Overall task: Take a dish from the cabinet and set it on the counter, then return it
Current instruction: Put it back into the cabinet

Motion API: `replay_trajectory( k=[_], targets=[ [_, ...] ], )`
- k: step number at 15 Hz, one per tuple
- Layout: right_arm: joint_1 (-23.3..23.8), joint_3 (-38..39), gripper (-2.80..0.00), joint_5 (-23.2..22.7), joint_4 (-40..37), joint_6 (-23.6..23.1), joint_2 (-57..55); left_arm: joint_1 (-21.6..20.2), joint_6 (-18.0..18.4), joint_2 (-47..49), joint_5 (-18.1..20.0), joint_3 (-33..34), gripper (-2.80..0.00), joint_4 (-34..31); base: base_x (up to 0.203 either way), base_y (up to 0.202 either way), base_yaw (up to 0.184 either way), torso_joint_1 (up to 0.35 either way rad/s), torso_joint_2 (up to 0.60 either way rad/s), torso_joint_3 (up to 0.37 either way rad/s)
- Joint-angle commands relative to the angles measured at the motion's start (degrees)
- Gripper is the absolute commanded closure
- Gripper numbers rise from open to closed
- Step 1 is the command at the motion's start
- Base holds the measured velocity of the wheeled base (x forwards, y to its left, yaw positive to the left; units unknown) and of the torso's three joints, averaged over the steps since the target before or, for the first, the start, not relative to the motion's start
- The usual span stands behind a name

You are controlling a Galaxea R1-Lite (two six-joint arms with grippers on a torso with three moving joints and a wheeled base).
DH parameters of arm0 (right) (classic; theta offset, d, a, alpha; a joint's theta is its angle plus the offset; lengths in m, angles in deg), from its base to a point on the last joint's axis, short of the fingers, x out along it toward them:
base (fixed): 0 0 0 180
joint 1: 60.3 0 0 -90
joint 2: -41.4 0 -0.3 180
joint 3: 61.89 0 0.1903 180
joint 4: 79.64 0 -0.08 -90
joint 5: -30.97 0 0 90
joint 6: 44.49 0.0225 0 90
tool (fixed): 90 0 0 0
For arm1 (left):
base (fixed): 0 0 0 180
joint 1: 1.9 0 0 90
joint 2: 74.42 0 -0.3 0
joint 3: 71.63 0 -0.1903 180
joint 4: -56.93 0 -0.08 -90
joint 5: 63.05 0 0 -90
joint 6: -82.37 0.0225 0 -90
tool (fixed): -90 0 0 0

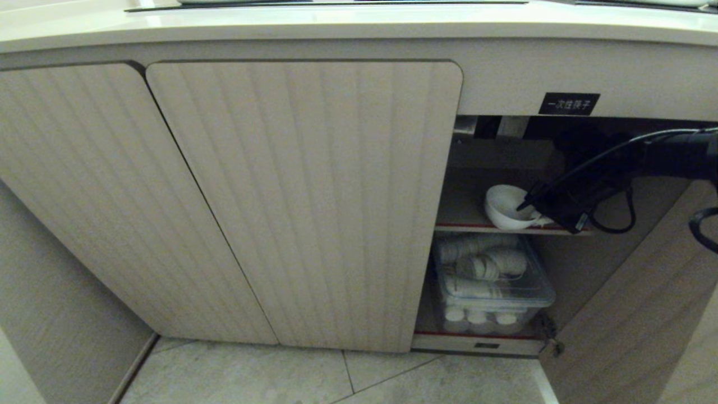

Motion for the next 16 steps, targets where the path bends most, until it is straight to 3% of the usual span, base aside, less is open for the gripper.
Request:
replay_trajectory(
  k=[1,16],
  targets=[
    [-0.02,-0.06,0.00,-0.03,-0.20,0.24,-0.35,0.00,0.00,0.00,0.03,0.02,0.00,0.00,0.000,0.000,0.000,0.000,0.00,0.000],
    [-0.02,-1.64,0.00,-0.30,3.49,0.19,-1.81,0.00,0.00,0.00,-0.05,-0.06,0.00,0.00,0.000,0.000,0.000,0.000,0.00,0.000]
  ],
)
